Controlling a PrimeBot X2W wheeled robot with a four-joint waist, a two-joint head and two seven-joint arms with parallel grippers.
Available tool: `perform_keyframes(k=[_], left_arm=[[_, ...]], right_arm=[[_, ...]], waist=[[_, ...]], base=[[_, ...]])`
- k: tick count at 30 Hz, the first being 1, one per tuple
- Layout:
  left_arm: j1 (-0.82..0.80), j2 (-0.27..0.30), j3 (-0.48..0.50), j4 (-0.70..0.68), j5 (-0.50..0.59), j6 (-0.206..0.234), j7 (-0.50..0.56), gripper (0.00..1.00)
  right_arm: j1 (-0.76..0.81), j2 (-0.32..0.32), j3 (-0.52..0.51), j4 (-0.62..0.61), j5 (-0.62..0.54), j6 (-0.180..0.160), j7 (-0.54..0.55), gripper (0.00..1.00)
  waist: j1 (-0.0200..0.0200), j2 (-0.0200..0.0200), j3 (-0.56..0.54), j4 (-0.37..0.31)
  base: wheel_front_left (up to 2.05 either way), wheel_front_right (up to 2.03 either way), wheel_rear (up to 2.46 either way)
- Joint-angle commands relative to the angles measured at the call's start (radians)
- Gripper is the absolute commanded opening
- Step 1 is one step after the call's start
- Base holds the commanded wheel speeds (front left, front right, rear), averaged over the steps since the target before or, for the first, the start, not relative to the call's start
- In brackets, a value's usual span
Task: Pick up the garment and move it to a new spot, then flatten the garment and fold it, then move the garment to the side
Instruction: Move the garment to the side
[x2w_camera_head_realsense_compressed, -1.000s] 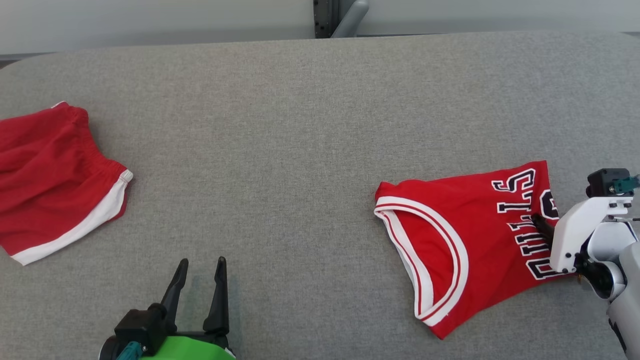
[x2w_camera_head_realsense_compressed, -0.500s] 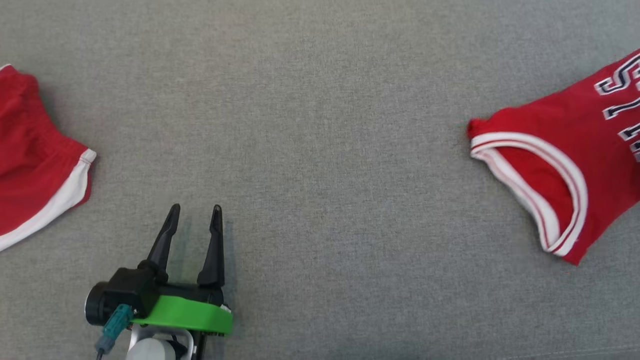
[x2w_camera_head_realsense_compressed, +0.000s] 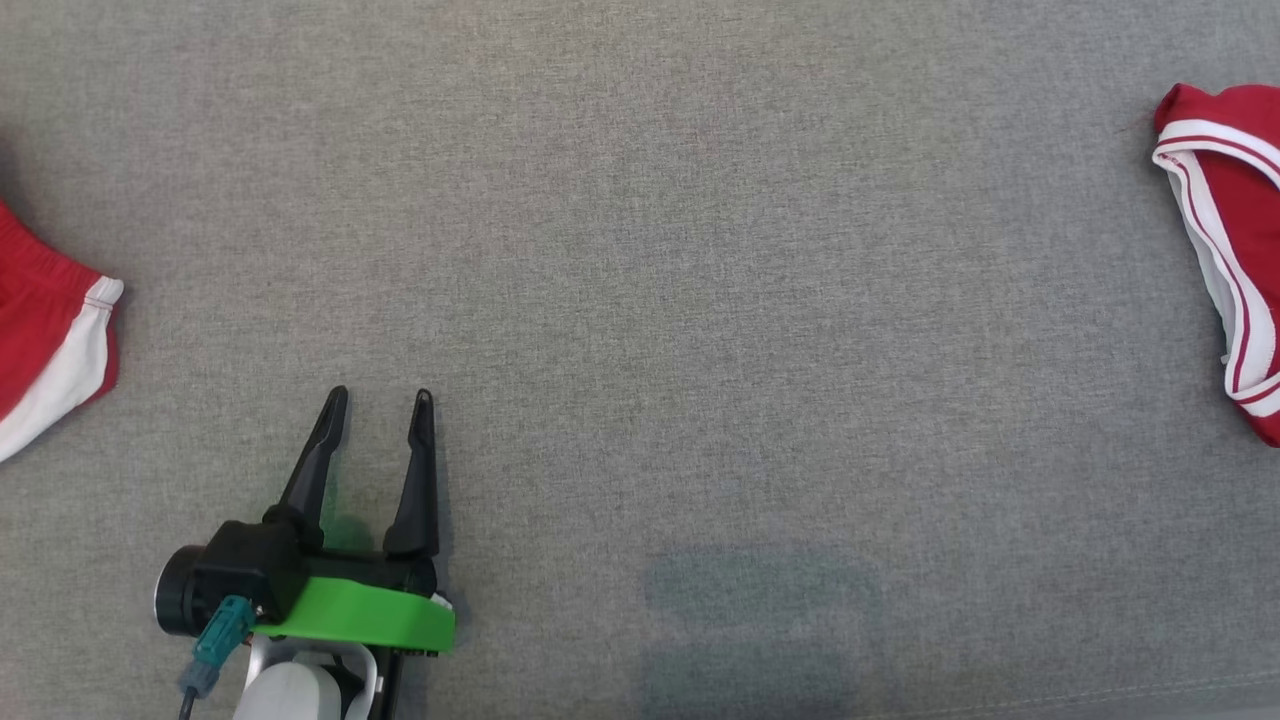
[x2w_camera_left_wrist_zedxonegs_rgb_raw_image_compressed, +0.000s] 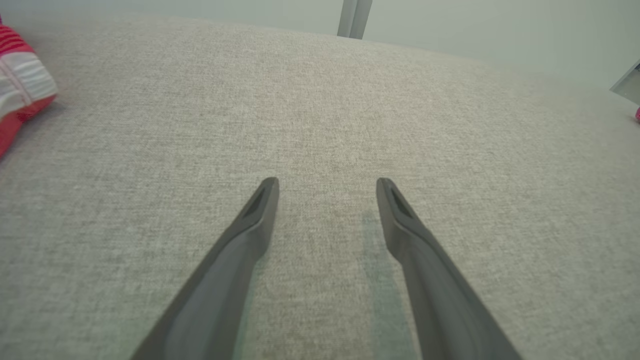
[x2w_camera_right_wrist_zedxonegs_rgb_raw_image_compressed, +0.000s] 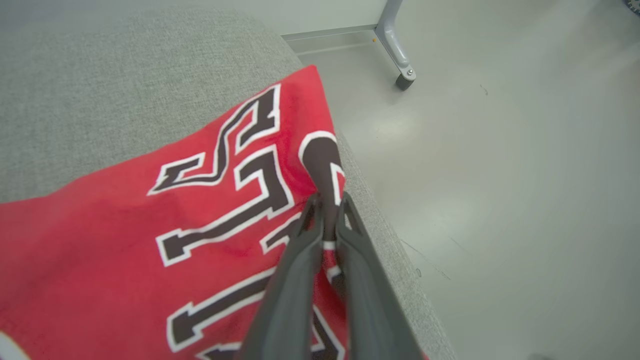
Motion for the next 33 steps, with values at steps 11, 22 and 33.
perform_keyframes(k=[11,22,33], left_arm=[[0.048,0.002,0.017,0.010,-0.045,0.019,0.000,1.00],[0.139,0.002,0.065,0.043,-0.102,0.019,0.000,1.00],[0.158,0.003,0.085,0.103,-0.090,-0.004,0.000,1.00]], right_arm=[[0.047,0.099,-0.005,-0.016,-0.105,-0.001,-0.364,1.00],[0.479,0.331,0.012,-0.541,-0.153,-0.001,-0.478,1.00],[0.818,0.493,0.070,-0.877,-0.174,-0.001,-0.479,1.00]], waist=[[-0.0001,0.0050,-0.119,0.004],[-0.0001,0.0050,-0.317,-0.009],[-0.0001,0.0050,-0.397,0.015]], base=[[0.00,0.00,0.00],[0.00,0.00,0.00],[0.00,0.00,0.00]])
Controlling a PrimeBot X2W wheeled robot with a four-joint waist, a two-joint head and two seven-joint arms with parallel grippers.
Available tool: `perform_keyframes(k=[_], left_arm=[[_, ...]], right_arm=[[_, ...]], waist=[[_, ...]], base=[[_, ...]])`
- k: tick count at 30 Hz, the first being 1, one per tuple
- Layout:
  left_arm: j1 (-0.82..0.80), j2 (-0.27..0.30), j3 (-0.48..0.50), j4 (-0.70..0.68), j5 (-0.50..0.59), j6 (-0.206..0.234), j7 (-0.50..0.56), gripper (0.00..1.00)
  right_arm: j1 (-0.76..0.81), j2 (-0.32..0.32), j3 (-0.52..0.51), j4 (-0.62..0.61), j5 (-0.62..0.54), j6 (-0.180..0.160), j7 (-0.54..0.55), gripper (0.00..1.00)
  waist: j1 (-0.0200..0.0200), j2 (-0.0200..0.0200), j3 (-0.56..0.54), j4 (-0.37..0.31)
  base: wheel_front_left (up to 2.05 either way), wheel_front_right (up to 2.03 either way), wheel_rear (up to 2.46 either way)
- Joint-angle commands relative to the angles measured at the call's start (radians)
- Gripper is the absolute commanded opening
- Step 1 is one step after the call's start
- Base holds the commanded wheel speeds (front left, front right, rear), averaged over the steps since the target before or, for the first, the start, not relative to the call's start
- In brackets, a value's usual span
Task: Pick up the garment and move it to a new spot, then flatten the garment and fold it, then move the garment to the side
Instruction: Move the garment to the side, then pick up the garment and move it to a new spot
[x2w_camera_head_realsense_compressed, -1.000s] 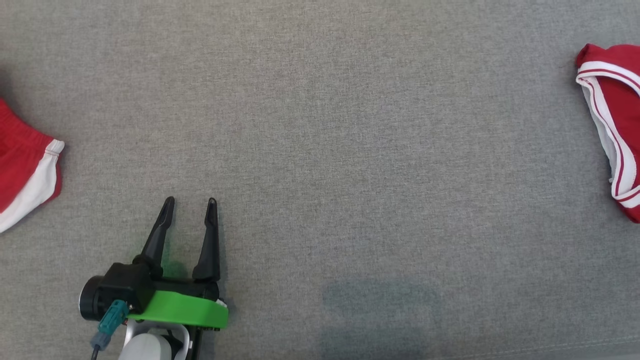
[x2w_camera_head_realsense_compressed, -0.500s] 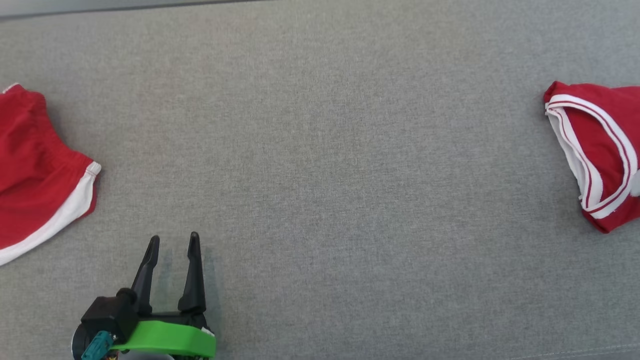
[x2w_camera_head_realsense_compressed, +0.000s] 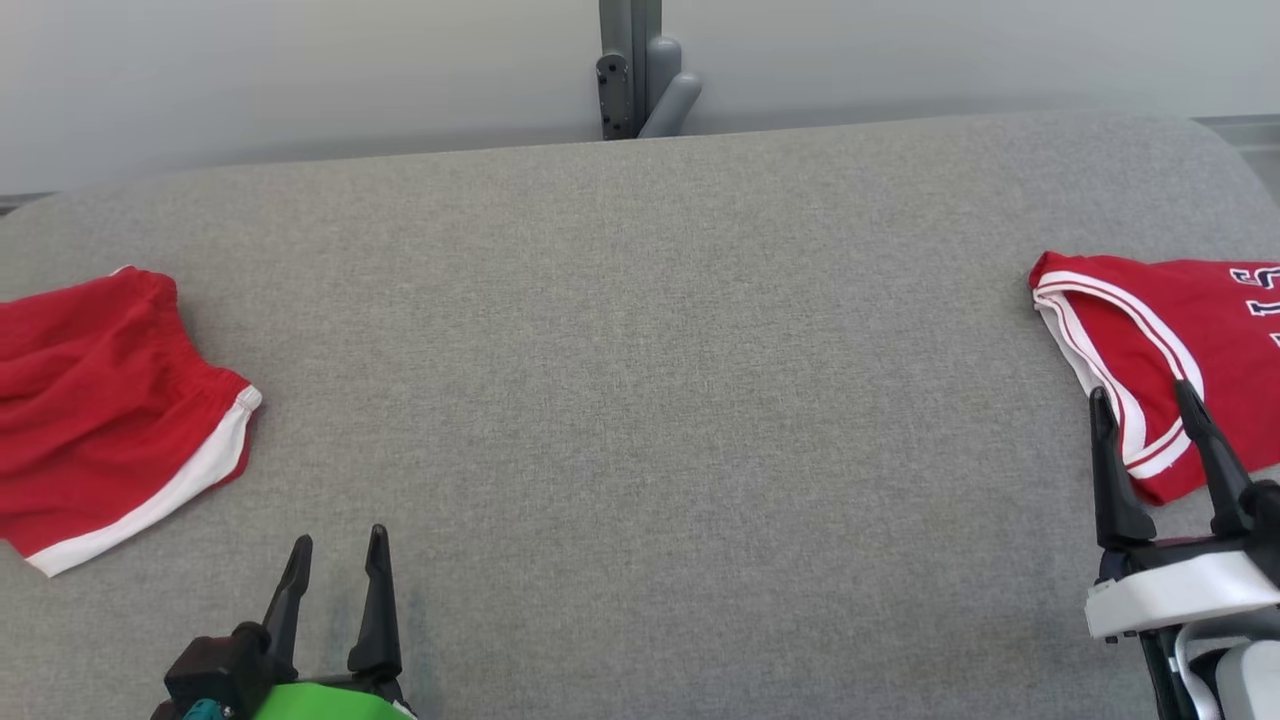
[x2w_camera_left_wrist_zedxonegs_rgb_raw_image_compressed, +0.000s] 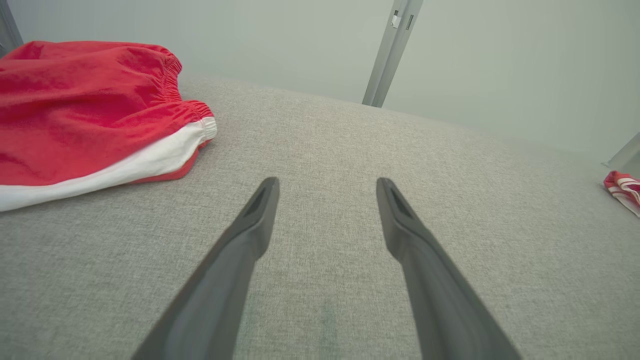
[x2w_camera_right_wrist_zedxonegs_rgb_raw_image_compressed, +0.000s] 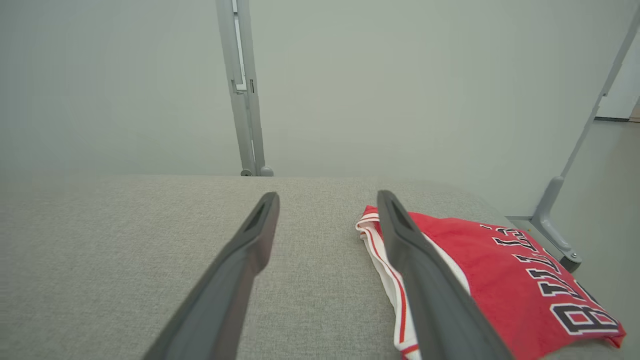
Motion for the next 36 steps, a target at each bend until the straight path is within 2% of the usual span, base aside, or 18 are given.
perform_keyframes(k=[1,8,25,29,35,36], left_arm=[[0.004,0.003,0.000,0.012,0.005,-0.002,0.000,1.00],[-0.004,0.003,-0.010,0.075,0.003,-0.008,0.000,1.00],[0.022,0.003,-0.027,0.058,-0.009,-0.009,0.000,1.00],[0.017,0.003,-0.030,0.050,-0.011,-0.009,0.000,1.00],[0.025,0.003,-0.026,0.042,-0.024,-0.009,0.000,1.00],[0.025,0.003,-0.026,0.042,-0.024,-0.009,0.000,1.00]], right_arm=[[0.020,0.018,-0.017,-0.018,0.004,-0.001,-0.003,1.00],[0.091,0.099,-0.054,-0.011,-0.034,-0.001,-0.003,1.00],[0.141,0.119,-0.026,0.054,-0.053,-0.001,-0.003,1.00],[0.161,0.124,-0.014,0.049,-0.052,-0.001,-0.003,1.00],[0.167,0.128,0.038,0.046,-0.048,-0.001,-0.003,1.00],[0.167,0.128,0.038,0.046,-0.048,-0.001,-0.003,1.00]], waist=[[0.0000,0.0050,-0.026,0.017],[0.0000,0.0050,-0.048,0.039],[0.0000,0.0050,-0.095,0.070],[0.0000,0.0050,-0.100,0.113],[0.0000,0.0050,-0.105,0.227],[0.0000,0.0050,-0.105,0.227]], base=[[0.00,0.00,0.00],[0.00,0.00,0.00],[0.00,0.00,0.00],[0.00,0.00,0.00],[0.00,0.00,0.00],[0.00,0.00,0.00]])
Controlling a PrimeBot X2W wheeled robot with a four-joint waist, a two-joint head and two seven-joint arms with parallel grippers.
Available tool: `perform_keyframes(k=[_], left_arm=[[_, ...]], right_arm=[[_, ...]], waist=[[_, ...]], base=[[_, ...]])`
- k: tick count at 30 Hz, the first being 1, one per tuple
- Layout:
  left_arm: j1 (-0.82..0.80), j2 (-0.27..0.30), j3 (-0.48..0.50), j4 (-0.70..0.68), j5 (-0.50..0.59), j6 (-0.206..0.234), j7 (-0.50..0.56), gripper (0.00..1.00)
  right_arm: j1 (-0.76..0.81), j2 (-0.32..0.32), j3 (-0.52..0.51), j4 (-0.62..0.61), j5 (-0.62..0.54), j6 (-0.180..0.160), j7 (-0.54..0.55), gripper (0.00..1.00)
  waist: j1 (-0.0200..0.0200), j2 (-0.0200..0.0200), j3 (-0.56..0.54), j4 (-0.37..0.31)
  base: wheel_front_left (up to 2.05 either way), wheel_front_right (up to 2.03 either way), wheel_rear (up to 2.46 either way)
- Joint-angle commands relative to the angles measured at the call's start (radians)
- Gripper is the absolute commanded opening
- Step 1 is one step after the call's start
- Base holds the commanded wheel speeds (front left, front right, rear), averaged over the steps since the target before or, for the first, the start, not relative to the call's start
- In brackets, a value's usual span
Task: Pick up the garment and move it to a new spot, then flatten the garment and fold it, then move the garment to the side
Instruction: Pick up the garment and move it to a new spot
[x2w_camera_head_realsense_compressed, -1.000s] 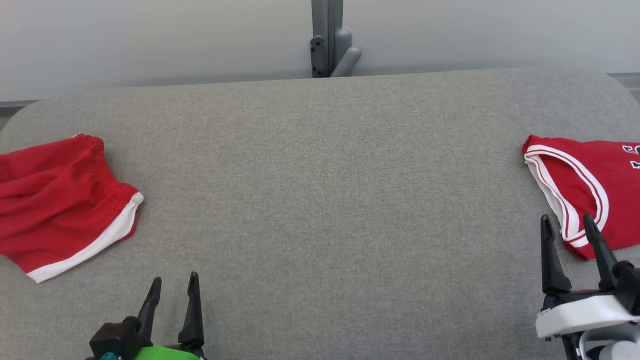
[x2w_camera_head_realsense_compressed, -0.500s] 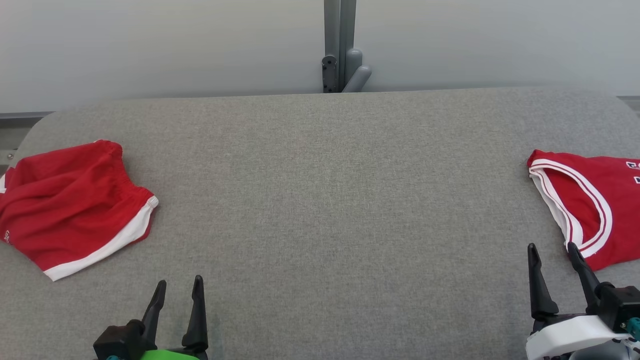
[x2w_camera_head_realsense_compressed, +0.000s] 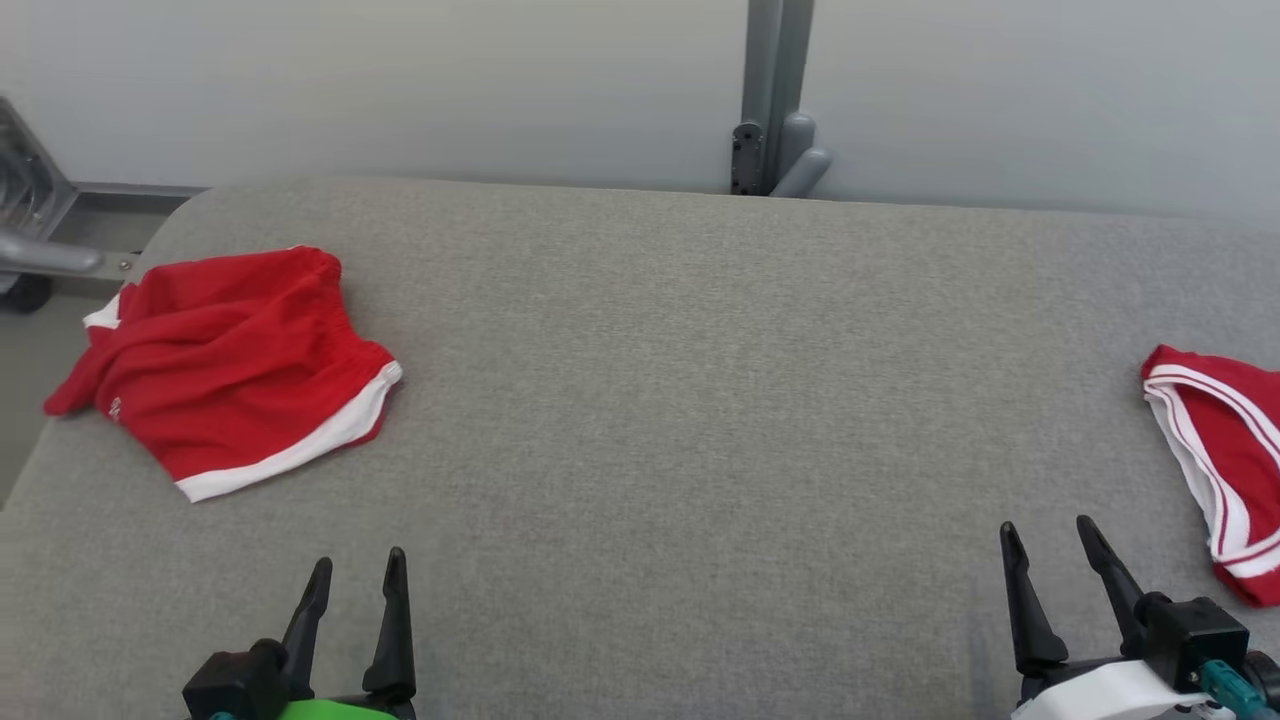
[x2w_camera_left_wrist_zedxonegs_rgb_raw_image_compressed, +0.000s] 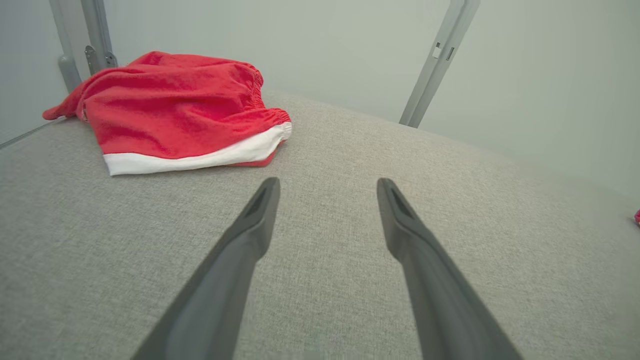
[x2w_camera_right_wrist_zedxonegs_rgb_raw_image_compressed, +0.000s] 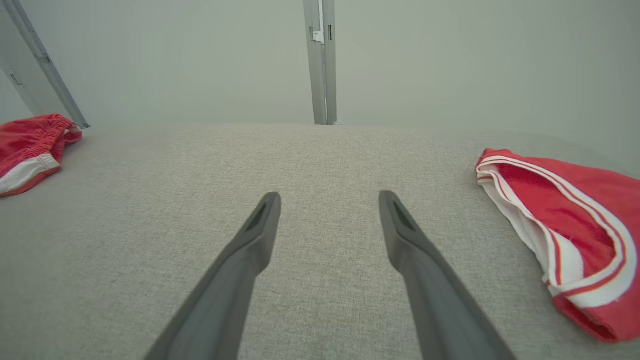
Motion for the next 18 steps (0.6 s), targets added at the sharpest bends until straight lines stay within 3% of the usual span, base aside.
perform_keyframes(k=[1,10,18], left_arm=[[0.013,0.002,0.005,-0.003,-0.007,-0.003,0.000,1.00],[0.029,0.002,0.028,-0.019,0.001,-0.003,0.000,1.00],[0.006,0.002,0.027,-0.042,-0.001,-0.001,0.000,1.00]], right_arm=[[0.002,-0.003,0.004,-0.006,0.001,-0.001,-0.003,1.00],[-0.037,-0.024,0.058,-0.018,0.013,-0.001,-0.003,1.00],[-0.052,-0.061,0.077,-0.029,0.020,-0.001,-0.003,1.00]], waist=[[0.0000,0.0050,-0.005,0.079],[0.0000,0.0050,0.009,0.237],[0.0000,0.0050,0.050,0.266]], base=[[0.00,0.00,0.00],[0.00,0.00,0.00],[0.00,0.00,0.00]])
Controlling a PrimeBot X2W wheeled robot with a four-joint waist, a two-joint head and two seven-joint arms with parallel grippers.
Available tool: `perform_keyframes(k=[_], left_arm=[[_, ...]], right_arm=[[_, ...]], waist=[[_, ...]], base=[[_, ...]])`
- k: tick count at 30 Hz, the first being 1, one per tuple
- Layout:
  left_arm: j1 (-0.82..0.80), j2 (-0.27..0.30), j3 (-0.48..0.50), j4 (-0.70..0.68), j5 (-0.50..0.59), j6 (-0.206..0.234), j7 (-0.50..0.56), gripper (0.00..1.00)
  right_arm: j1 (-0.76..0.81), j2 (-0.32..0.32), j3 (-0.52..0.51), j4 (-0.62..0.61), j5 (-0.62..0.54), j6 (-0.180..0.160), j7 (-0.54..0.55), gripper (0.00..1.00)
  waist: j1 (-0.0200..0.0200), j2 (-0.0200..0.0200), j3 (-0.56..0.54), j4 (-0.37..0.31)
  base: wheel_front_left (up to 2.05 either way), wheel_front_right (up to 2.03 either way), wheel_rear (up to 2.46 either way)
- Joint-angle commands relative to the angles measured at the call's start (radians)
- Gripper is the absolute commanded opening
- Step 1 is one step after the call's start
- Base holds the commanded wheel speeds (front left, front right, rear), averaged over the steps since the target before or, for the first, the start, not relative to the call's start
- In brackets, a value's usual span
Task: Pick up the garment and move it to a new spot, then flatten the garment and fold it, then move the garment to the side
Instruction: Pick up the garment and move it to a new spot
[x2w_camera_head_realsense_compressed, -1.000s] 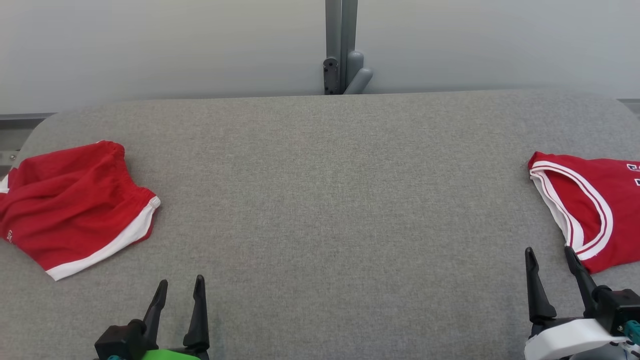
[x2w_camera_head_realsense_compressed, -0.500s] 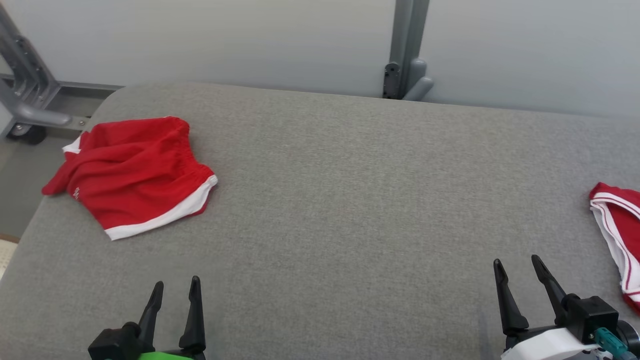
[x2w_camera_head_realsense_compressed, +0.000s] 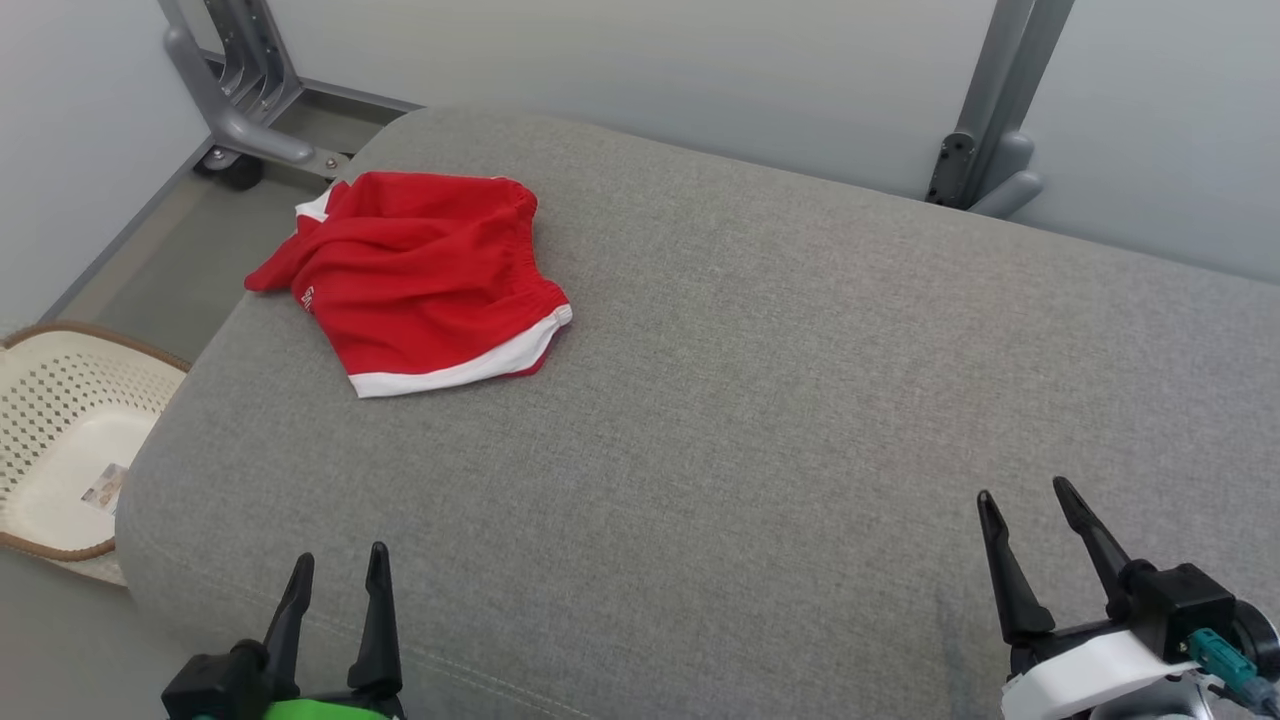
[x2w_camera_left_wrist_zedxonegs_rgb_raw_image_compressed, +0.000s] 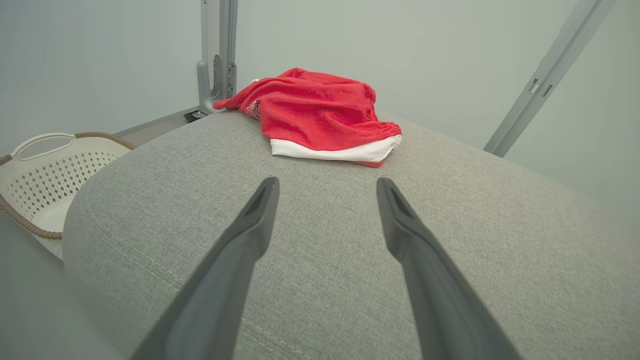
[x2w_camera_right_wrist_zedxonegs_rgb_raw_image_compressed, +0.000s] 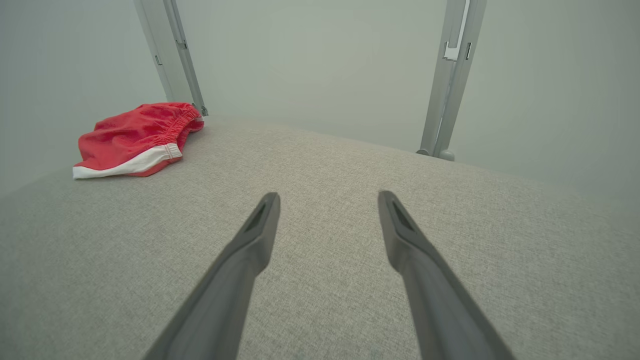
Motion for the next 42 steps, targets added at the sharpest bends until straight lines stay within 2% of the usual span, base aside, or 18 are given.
perform_keyframes(k=[1,6,11,14,22,26,28,35,36,38,40,42], left_arm=[[-0.028,0.001,-0.003,0.003,0.006,-0.001,0.000,1.00],[-0.136,0.002,0.016,0.030,0.002,-0.002,0.000,1.00],[-0.334,0.000,0.020,0.178,-0.043,-0.003,0.000,1.00],[-0.480,0.046,-0.031,0.294,-0.091,-0.003,0.052,1.00],[-0.841,0.197,-0.112,0.408,-0.280,-0.003,0.210,1.00],[-0.946,0.232,-0.126,0.499,-0.385,-0.003,0.265,1.00],[-0.979,0.257,-0.128,0.567,-0.403,-0.003,0.277,1.00],[-1.004,0.263,-0.158,0.748,-0.481,-0.003,0.307,1.00],[-0.997,0.257,-0.163,0.770,-0.495,-0.003,0.316,0.56],[-0.978,0.235,-0.192,0.791,-0.522,-0.005,0.363,0.00],[-0.952,0.214,-0.231,0.788,-0.551,-0.005,0.423,0.00],[-0.936,0.223,-0.234,0.770,-0.593,-0.007,0.428,0.00]], right_arm=[[-0.010,-0.014,-0.004,-0.005,0.001,-0.001,-0.003,1.00],[-0.049,-0.065,-0.003,-0.026,-0.010,-0.001,-0.003,1.00],[-0.110,-0.140,-0.004,-0.056,-0.014,-0.001,-0.003,1.00],[-0.135,-0.187,-0.013,-0.075,-0.010,-0.001,-0.003,1.00],[-0.228,-0.283,0.000,-0.124,-0.011,-0.001,-0.003,1.00],[-0.264,-0.297,0.029,-0.144,-0.009,-0.001,-0.003,1.00],[-0.272,-0.297,0.041,-0.142,-0.006,-0.001,0.000,1.00],[-0.240,-0.291,0.020,-0.121,-0.001,-0.003,0.008,1.00],[-0.232,-0.289,0.016,-0.119,-0.001,-0.003,0.008,1.00],[-0.217,-0.282,0.012,-0.110,0.000,-0.003,0.008,1.00],[-0.205,-0.271,0.011,-0.104,0.004,-0.003,0.008,1.00],[-0.202,-0.260,0.017,-0.100,0.007,-0.002,0.008,1.00]], waist=[[0.0000,0.0050,0.036,0.007],[0.0000,0.0050,0.144,-0.019],[0.0000,0.0050,0.303,-0.049],[0.0000,0.0050,0.393,-0.058],[0.0000,0.0050,0.607,-0.076],[0.0000,0.0050,0.666,-0.101],[0.0000,0.0050,0.680,-0.119],[0.0000,0.0050,0.681,-0.171],[0.0000,0.0050,0.676,-0.174],[0.0000,0.0050,0.662,-0.177],[0.0000,0.0050,0.644,-0.176],[0.0000,0.0050,0.623,-0.174]], base=[[0.00,0.00,0.00],[0.00,0.00,0.00],[0.00,0.00,0.00],[0.00,0.00,0.00],[0.00,0.00,0.00],[0.00,0.00,0.00],[0.00,0.00,0.00],[0.00,0.00,0.00],[0.00,0.00,0.00],[0.00,0.00,0.00],[0.00,0.00,0.00],[0.00,0.00,0.00]])
